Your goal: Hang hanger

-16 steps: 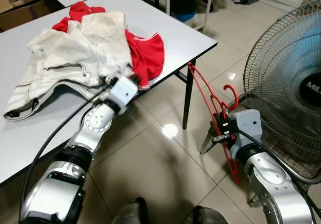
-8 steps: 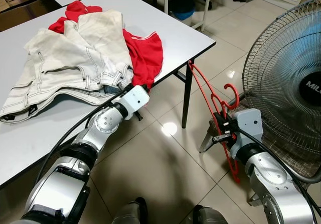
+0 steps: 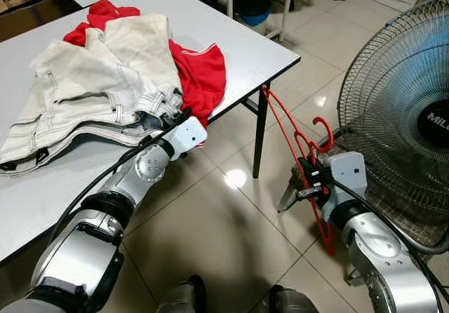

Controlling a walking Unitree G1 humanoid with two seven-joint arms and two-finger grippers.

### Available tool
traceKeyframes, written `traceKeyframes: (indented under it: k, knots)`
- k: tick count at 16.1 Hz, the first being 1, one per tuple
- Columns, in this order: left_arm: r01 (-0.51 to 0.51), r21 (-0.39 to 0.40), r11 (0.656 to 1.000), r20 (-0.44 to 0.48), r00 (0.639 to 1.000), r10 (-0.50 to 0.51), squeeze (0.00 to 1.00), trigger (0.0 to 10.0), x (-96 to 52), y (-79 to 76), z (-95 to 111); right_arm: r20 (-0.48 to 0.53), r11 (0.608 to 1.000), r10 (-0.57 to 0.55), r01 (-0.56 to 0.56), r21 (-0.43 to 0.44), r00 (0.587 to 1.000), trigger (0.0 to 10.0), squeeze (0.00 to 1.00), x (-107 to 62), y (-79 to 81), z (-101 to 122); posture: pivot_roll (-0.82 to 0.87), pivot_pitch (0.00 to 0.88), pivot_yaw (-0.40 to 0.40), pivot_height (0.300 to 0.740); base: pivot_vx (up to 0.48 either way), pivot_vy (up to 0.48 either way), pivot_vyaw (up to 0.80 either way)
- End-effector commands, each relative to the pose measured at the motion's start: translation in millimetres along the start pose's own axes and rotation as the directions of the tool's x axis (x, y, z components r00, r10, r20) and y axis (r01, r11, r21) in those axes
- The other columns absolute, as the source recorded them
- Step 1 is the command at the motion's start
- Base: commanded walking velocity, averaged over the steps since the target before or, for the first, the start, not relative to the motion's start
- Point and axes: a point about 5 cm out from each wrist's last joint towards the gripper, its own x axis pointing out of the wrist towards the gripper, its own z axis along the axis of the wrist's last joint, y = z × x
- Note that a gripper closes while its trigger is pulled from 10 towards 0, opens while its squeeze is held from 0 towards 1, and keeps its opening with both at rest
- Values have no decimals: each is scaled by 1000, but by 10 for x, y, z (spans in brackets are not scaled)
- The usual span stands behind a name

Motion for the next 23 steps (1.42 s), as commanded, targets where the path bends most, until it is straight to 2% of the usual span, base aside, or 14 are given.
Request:
traceKeyframes:
  k: [1,2,3,4,5,6,7,13,15,16,18,19,20,23]
  knots:
    - [-15,30,999,-65,998,17,1000,10000,-31,82,-119,1,1000,10,-10,-3,1000,10000,0,-8,47,22,-173,200,93,740,0,0,0]
    - [20,26,999,-114,993,-16,1000,10000,-40,49,-180,-1,1000,18,-18,-1,1000,10000,0,-6,68,18,-170,203,93,740,0,0,0]
    - [79,-15,997,-161,984,-80,78,10000,-65,-17,-250,-3,1000,25,-25,3,1000,10000,0,-10,84,15,-165,206,96,740,0,0,0]
    - [95,-72,993,-176,979,-106,0,10000,-78,-45,-278,-3,1000,26,-26,5,1000,10000,0,-18,86,12,-165,206,96,740,0,0,0]
    - [90,-117,989,-186,976,-111,0,8667,-88,-51,-299,-4,1000,26,-26,5,1000,10000,0,-22,91,9,-163,207,97,740,0,0,0]
    - [71,-169,983,-194,976,-104,0,3843,-95,-40,-318,-5,1000,25,-25,8,1000,10000,0,-24,97,4,-163,206,102,740,0,0,0]
    - [68,-198,978,-199,974,-108,0,0,-103,-27,-335,-6,1000,21,-21,9,1000,10000,0,-35,88,-4,-167,201,102,740,0,0,0]
    - [202,-295,934,-171,950,-260,0,0,-167,-109,-378,22,999,-34,35,-29,999,10000,0,-45,-67,56,-227,126,137,740,0,0,0]
    - [217,-326,920,-164,945,-281,0,0,-194,-162,-399,20,997,-67,67,-37,998,10000,0,-28,-102,26,-245,122,151,740,0,0,0]
    - [227,-323,919,-152,946,-287,0,0,-196,-156,-388,43,997,-78,78,15,996,10000,0,-37,-91,89,-248,111,154,740,0,0,0]
    - [185,-370,910,-107,965,-240,0,0,-154,-75,-319,24,996,-78,79,-30,997,10000,0,-47,-75,12,-260,109,209,740,0,0,0]
    - [145,-447,883,-55,981,-188,0,0,-110,-1,-239,29,994,-105,105,-4,994,10000,0,-84,-92,1,-260,103,217,740,0,0,0]
    - [135,-471,872,-35,985,-171,0,0,-96,28,-209,32,994,-113,112,8,993,10000,0,-100,-95,1,-261,102,220,740,0,0,0]
    - [88,-686,723,138,990,11,0,0,-39,297,31,13,991,-132,132,26,991,10000,0,-120,-80,-80,-243,85,199,740,0,0,0]
